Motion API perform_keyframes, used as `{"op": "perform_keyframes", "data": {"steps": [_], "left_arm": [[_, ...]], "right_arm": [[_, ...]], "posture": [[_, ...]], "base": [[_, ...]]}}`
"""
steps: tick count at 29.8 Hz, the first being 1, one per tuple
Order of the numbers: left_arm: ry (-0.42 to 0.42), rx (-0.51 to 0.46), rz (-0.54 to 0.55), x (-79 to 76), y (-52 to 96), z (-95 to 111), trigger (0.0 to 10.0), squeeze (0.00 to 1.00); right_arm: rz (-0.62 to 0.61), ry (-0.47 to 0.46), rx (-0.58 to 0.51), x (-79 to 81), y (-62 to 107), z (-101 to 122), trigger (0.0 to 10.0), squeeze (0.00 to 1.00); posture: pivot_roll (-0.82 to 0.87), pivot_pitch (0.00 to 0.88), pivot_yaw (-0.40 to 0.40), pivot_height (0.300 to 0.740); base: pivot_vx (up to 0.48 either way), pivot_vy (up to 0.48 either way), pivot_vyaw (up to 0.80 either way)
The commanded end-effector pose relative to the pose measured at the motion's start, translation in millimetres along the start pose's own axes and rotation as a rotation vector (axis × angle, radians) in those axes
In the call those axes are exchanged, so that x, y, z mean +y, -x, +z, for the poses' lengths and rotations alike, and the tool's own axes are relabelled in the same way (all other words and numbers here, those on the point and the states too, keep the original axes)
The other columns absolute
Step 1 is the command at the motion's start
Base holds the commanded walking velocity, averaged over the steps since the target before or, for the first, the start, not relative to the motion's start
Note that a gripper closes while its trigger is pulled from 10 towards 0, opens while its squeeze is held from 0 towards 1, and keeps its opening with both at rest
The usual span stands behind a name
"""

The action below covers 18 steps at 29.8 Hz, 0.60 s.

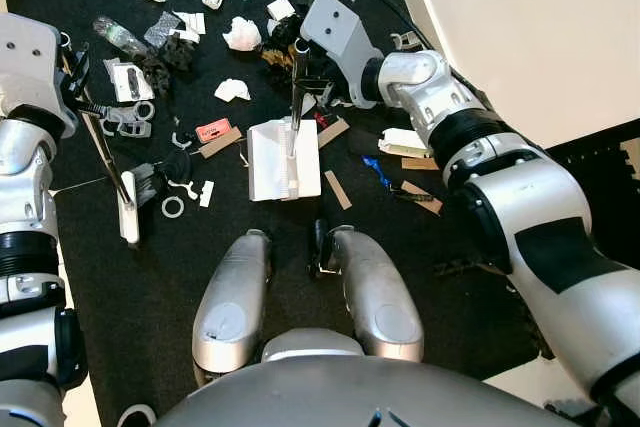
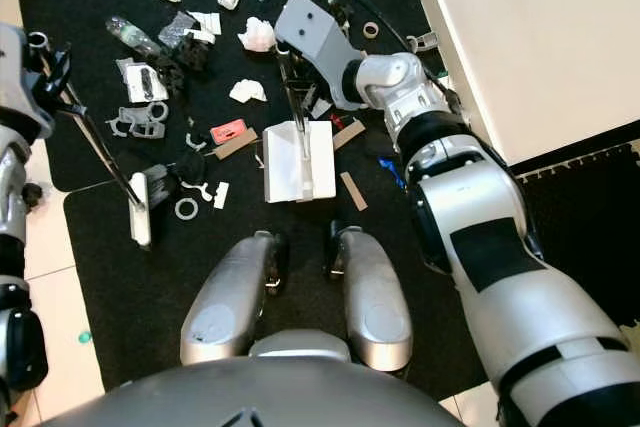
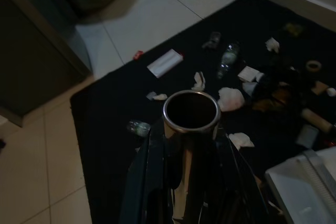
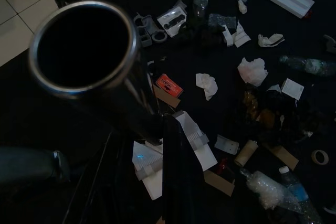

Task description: Sweep floor

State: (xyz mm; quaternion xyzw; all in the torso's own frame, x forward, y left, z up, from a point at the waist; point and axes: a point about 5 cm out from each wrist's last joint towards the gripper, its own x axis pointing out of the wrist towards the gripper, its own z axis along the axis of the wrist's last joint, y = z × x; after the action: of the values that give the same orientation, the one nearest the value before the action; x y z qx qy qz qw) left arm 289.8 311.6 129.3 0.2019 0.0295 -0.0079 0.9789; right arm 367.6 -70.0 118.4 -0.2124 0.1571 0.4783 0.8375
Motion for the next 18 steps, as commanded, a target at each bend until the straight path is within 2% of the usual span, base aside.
{"op": "perform_keyframes", "data": {"steps": [1, 2, 3, 4, 7, 9, 12, 13, 15, 18], "left_arm": [[-0.028, 0.027, 0.018, -0.1, 4.3, -9, 10.0, 0.0], [-0.001, -0.001, 0.014, -6.5, 3.0, -9, 10.0, 0.0], [0.049, -0.045, -0.014, -20.0, -0.3, -6, 10.0, 0.0], [0.049, -0.045, -0.014, -20.0, -0.3, -6, 10.0, 0.0], [0.221, -0.162, -0.075, -51.7, -12.6, 11, 10.0, 0.0], [0.221, -0.162, -0.075, -51.7, -12.6, 11, 10.0, 0.0], [0.424, -0.301, -0.15, -81.3, -27.6, 43, 10.0, 0.0], [0.424, -0.301, -0.15, -81.3, -27.6, 43, 10.0, 0.0], [0.512, -0.371, -0.192, -95.9, -34.7, 62, 10.0, 0.0], [0.554, -0.41, -0.215, -104.5, -39.1, 72, 10.0, 0.0]], "right_arm": [[0.016, -0.056, 0.088, 7.3, 1.9, -25, 10.0, 0.0], [0.014, -0.056, 0.087, 7.1, 2.1, -26, 10.0, 0.0], [0.013, -0.057, 0.086, 6.7, 2.5, -26, 10.0, 0.0], [0.013, -0.057, 0.086, 6.7, 2.5, -26, 10.0, 0.0], [0.011, -0.058, 0.084, 5.5, 3.3, -25, 10.0, 0.0], [0.011, -0.058, 0.084, 5.5, 3.3, -25, 10.0, 0.0], [0.011, -0.062, 0.077, 4.8, 3.7, -24, 10.0, 0.0], [0.011, -0.062, 0.077, 4.8, 3.7, -24, 10.0, 0.0], [0.012, -0.069, 0.072, 4.8, 3.7, -24, 10.0, 0.0], [0.01, -0.086, 0.06, 4.8, 3.5, -23, 10.0, 0.0]], "posture": [[0.1, 0.217, -0.074, 0.74], [0.09, 0.217, -0.074, 0.74], [0.09, 0.217, -0.076, 0.74], [0.09, 0.217, -0.076, 0.74], [0.08, 0.217, -0.082, 0.74], [0.08, 0.217, -0.082, 0.74], [0.07, 0.22, -0.09, 0.74], [0.07, 0.22, -0.09, 0.74], [0.07, 0.22, -0.091, 0.74], [0.07, 0.22, -0.087, 0.74]], "base": [[0.0, 0.0, 0.0], [0.0, 0.0, 0.0], [0.0, 0.0, 0.0], [0.0, 0.0, 0.0], [0.0, 0.0, 0.0], [0.0, 0.0, 0.0], [0.0, 0.0, 0.0], [0.0, 0.0, 0.0], [0.0, 0.0, 0.0], [0.0, 0.0, 0.0]]}}
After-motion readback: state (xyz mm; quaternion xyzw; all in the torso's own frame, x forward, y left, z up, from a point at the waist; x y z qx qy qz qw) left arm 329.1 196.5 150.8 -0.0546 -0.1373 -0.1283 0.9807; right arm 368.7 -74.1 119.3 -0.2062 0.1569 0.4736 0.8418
